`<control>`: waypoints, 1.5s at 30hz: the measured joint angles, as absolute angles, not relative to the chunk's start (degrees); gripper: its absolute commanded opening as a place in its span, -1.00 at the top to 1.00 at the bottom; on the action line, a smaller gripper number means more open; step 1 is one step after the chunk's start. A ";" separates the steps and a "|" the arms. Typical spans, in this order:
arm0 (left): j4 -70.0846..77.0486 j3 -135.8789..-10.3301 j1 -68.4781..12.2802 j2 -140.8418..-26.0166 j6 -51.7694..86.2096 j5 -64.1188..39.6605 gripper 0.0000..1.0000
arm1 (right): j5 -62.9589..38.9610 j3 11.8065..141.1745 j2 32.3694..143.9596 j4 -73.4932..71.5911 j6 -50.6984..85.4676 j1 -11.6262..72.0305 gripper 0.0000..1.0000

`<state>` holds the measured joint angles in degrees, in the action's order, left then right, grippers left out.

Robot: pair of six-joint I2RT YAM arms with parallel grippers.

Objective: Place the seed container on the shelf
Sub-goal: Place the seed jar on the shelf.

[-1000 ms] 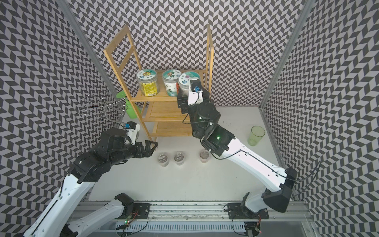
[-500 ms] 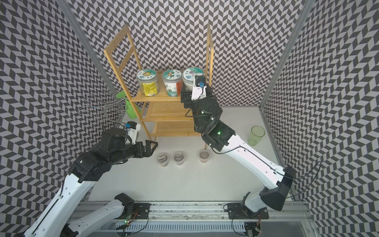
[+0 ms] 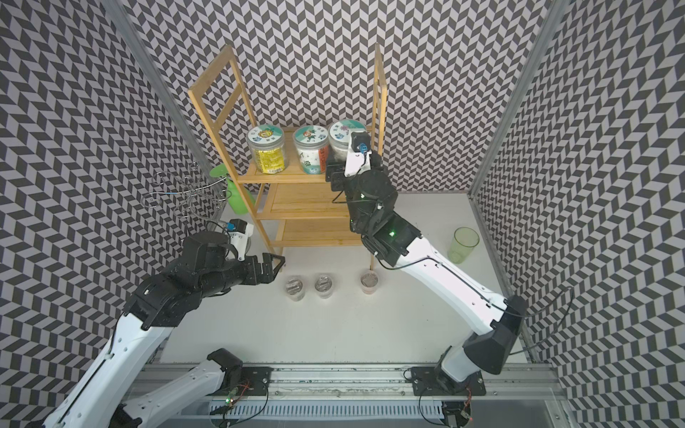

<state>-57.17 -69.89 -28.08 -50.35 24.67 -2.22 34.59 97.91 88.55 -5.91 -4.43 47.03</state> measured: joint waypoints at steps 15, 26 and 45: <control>-57.14 -68.99 -27.68 -50.11 24.67 -2.28 -0.99 | 33.17 101.12 91.11 -3.75 -1.85 45.15 -0.56; -57.14 -68.88 -27.57 -49.89 24.40 -2.39 -0.99 | 34.02 103.20 92.71 -0.58 -0.95 45.08 -0.65; -57.10 -68.88 -27.57 -49.76 23.90 -2.48 -0.99 | 34.74 104.88 93.38 2.09 -0.38 45.10 -0.94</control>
<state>-57.10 -68.88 -27.57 -49.76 23.90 -2.48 34.74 104.88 93.38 2.09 -0.38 45.10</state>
